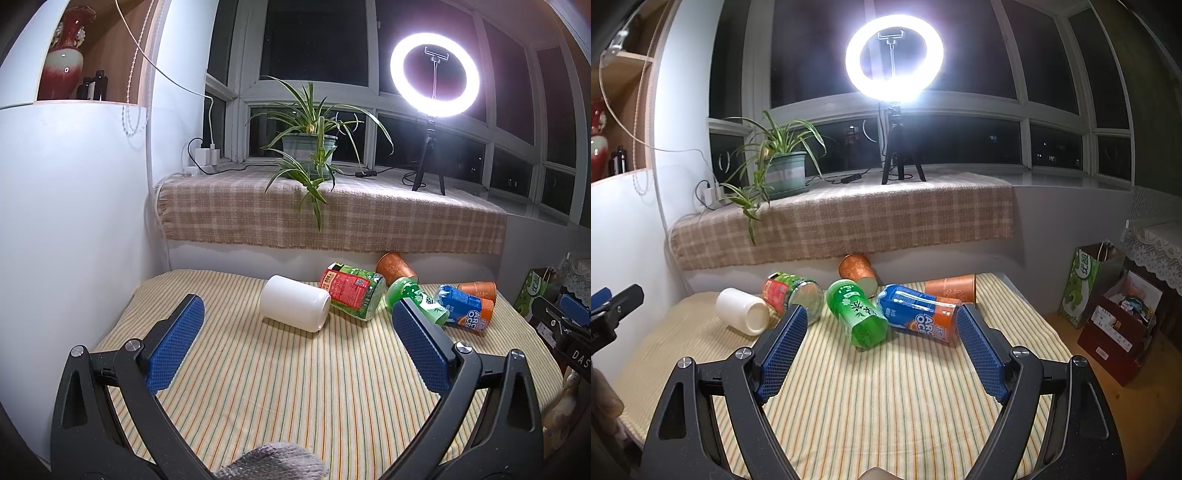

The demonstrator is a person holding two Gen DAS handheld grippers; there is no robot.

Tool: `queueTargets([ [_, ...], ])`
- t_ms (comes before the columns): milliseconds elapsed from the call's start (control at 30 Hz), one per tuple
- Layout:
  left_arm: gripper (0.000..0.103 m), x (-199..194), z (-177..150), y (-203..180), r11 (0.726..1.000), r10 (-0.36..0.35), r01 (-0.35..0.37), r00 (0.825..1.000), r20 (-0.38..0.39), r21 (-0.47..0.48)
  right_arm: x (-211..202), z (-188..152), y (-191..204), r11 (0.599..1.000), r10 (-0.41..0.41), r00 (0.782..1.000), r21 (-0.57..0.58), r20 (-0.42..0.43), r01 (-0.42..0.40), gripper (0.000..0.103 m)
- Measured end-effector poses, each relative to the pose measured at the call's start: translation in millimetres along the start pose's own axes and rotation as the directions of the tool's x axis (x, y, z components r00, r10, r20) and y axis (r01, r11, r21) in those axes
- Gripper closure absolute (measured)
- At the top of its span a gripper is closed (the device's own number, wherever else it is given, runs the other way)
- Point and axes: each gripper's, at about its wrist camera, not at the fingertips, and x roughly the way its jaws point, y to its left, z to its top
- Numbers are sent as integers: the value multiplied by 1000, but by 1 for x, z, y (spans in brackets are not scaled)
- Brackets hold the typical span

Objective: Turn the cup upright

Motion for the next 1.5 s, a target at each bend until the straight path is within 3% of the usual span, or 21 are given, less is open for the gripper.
queueTargets([
  [1500, 0, -3, -12, -2, 1000, -2, 2, 1000, -3, 2, 5, -7, 0, 1000, 20, 999, 24, -35, -19, 20],
])
